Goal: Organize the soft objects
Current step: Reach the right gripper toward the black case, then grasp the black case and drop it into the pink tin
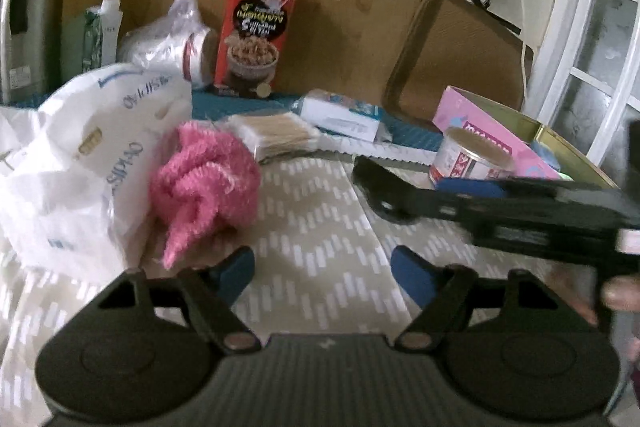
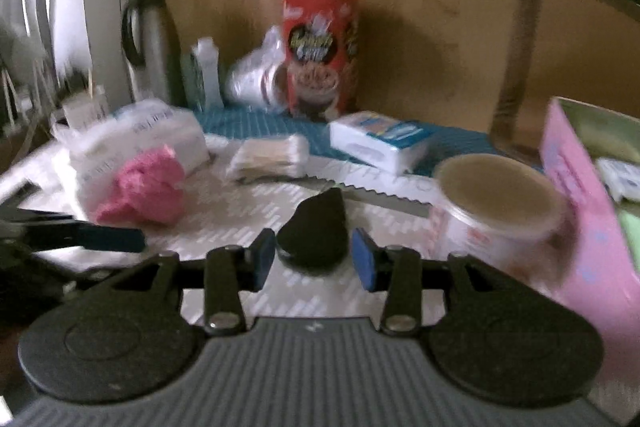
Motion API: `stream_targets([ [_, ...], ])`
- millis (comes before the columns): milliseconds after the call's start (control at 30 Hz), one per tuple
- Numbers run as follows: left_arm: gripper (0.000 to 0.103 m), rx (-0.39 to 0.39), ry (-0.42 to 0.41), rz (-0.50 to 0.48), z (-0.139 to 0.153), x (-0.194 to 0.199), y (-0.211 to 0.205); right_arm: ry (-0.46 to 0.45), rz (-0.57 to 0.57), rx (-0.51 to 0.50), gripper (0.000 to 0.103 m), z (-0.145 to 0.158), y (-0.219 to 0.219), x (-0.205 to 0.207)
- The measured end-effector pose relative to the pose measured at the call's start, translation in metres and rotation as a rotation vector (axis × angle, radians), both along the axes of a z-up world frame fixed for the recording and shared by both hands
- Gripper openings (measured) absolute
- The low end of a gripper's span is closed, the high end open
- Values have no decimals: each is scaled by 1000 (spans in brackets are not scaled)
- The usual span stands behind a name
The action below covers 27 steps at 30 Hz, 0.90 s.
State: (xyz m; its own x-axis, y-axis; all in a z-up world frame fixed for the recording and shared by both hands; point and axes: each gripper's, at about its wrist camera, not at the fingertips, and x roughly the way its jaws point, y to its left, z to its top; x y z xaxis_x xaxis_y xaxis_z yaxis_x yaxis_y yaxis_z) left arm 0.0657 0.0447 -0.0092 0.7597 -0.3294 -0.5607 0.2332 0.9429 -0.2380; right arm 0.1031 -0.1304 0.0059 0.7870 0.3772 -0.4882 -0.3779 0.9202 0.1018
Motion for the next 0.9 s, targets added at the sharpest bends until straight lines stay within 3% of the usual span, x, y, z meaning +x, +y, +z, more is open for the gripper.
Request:
stream_targets([
  [33,76,-6,-3,-2,0,-2,2,13,10,-30,53,-3,8,9],
  [167,76,-16,-9,-8,-2,-5,5,87,17,-106,51,-18,27,37],
  [233,76,-23,-11,-16,-2,-5,5,95,23,-85,51,-14,24,33],
  [433,76,-28,17,-41,-1,-6,-4,55,74,-106,51,-14,-4,-45],
  [567,76,-87,63,-196,8,-9,-48,44,-47,-86,51,-18,-42,-110],
  [667,76,-80,82,-351,19,-13,-100,19,-199,-46,51,-21,-70,-145],
  [767,76,-69,125,-489,24,-14,-157,-3,-289,5,51,-25,-92,-166],
  [900,76,-23,188,-591,19,-14,-215,-24,-321,25,52,-29,-105,-175],
])
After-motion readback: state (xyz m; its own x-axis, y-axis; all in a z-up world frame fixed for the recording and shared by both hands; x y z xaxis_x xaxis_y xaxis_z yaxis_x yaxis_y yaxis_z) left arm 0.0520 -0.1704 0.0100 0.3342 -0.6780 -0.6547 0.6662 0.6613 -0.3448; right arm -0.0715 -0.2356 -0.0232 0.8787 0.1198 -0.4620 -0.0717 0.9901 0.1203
